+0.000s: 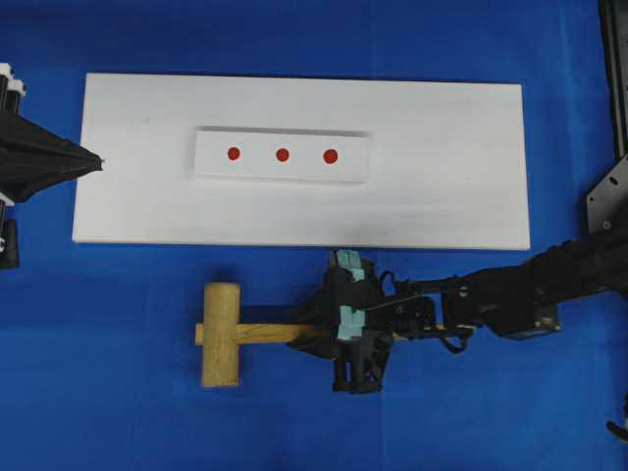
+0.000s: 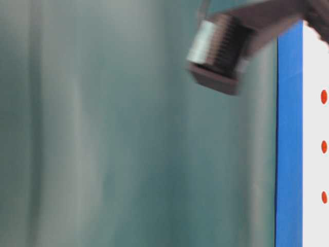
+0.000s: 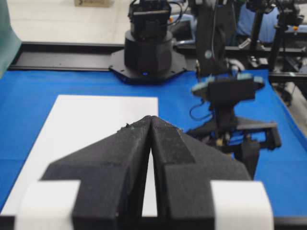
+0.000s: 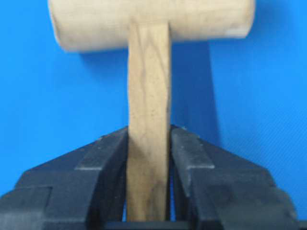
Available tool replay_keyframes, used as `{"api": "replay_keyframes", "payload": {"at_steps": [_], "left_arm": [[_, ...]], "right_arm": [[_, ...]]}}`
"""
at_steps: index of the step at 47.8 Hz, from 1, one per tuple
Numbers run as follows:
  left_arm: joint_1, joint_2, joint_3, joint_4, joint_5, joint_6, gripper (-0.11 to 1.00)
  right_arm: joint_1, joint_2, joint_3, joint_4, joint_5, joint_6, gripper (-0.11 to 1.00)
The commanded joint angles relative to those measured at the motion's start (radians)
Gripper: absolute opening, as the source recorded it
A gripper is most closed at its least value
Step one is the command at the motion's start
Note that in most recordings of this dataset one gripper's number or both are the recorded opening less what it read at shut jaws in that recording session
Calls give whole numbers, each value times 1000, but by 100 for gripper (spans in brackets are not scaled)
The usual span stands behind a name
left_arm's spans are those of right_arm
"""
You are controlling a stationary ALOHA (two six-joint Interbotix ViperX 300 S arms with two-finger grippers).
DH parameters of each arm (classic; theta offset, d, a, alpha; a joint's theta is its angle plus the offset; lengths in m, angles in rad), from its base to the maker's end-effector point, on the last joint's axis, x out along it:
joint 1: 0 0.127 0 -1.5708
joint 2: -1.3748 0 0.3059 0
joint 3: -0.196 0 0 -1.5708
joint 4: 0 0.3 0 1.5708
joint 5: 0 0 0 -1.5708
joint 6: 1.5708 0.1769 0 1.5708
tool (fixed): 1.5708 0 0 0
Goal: Hit the mark with a hammer.
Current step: 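Lift the mallet with the right gripper over the white board, then rotate the held mallet with the right gripper, head toward left arm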
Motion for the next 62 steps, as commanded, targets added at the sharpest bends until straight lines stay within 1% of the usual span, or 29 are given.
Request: {"api": "replay_keyframes", "payload": {"at_steps": [1, 8, 14, 19, 23, 28, 33, 43, 51, 55, 62], "left_arm": [[0, -2, -12, -2, -5, 0, 0], [0, -8, -11, -2, -3, -2, 0], [0, -9, -12, -2, -3, -2, 0], [0, -9, -11, -2, -3, -2, 0], [0, -9, -12, -2, 2, -2, 0], [0, -9, -11, -2, 5, -2, 0], [0, -9, -11, 0, 5, -2, 0], [0, -9, -11, -2, 5, -2, 0], [0, -8, -11, -2, 5, -3, 0], [0, -6, -11, -2, 5, -8, 0], [0, -5, -11, -2, 5, -11, 0]], "right_arm": [[-3, -117, 15, -3, 3, -6, 9], [-6, -224, 52, -3, 23, -41, 9], [-6, -318, 57, -2, 89, -92, 9], [-12, -365, 54, -3, 124, -126, 9], [-26, -373, 52, -3, 135, -137, 9], [-60, -374, 54, -3, 135, -143, 9], [-103, -380, 58, -12, 141, -164, 9], [-233, -393, 69, -18, 192, -262, 9], [-327, -402, 67, -20, 193, -357, 9], [-356, -405, 66, -20, 193, -394, 9], [-371, -408, 61, -20, 189, -433, 9]]}}
